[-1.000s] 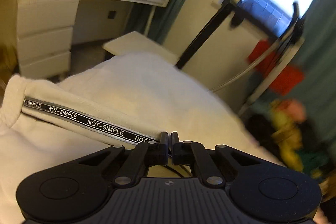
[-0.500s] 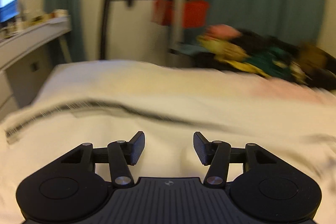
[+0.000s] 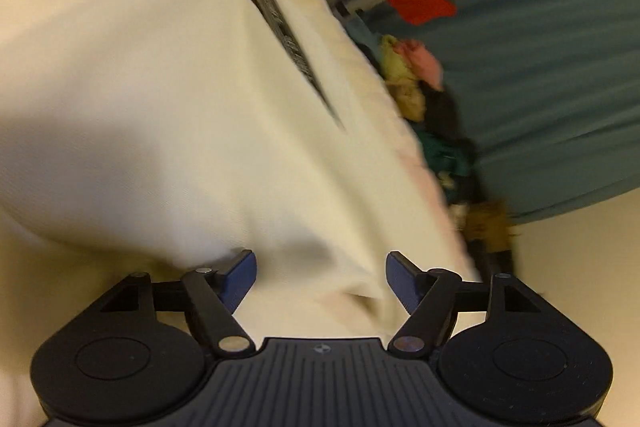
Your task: Fold clothes
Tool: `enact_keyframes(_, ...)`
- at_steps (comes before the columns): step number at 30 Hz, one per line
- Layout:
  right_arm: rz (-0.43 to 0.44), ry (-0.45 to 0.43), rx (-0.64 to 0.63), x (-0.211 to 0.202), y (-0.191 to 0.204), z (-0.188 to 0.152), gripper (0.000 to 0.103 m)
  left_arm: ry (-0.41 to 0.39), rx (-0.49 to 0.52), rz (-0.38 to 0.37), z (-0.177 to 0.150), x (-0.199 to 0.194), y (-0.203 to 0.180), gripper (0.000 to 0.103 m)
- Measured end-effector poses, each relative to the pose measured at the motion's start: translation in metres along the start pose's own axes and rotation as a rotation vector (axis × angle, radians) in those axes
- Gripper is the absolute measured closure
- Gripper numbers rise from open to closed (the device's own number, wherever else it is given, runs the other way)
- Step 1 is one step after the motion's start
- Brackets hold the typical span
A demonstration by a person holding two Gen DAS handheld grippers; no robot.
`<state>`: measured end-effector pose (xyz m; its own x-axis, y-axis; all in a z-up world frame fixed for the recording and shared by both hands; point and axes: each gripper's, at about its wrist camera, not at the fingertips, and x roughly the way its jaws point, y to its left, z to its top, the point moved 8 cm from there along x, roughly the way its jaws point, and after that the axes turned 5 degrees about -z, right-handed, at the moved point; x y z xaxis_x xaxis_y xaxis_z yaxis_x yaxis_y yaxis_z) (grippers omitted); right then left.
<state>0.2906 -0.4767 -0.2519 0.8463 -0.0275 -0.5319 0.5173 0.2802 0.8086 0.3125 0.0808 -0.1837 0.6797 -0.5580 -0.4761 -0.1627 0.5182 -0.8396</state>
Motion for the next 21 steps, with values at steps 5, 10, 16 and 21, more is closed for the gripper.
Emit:
enact_keyframes(5, -0.06, -0.089, -0.025, 0.026, 0.004, 0.034, 0.094, 0.044, 0.062, 0.033, 0.002, 0.017, 0.016, 0.029)
enact_keyframes(10, -0.017, -0.197, -0.125, 0.025, 0.029, 0.064, 0.097, 0.056, 0.134, 0.054, -0.001, 0.028, 0.016, 0.029)
enact_keyframes(16, -0.221, -0.202, -0.384, 0.04, 0.008, 0.061, 0.097, 0.045, 0.375, 0.14, -0.022, 0.025, -0.005, 0.029)
enact_keyframes(21, -0.263, -0.22, -0.566, 0.018, 0.026, 0.05, 0.09, 0.009, 0.55, 0.208, -0.049, 0.009, -0.029, 0.028)
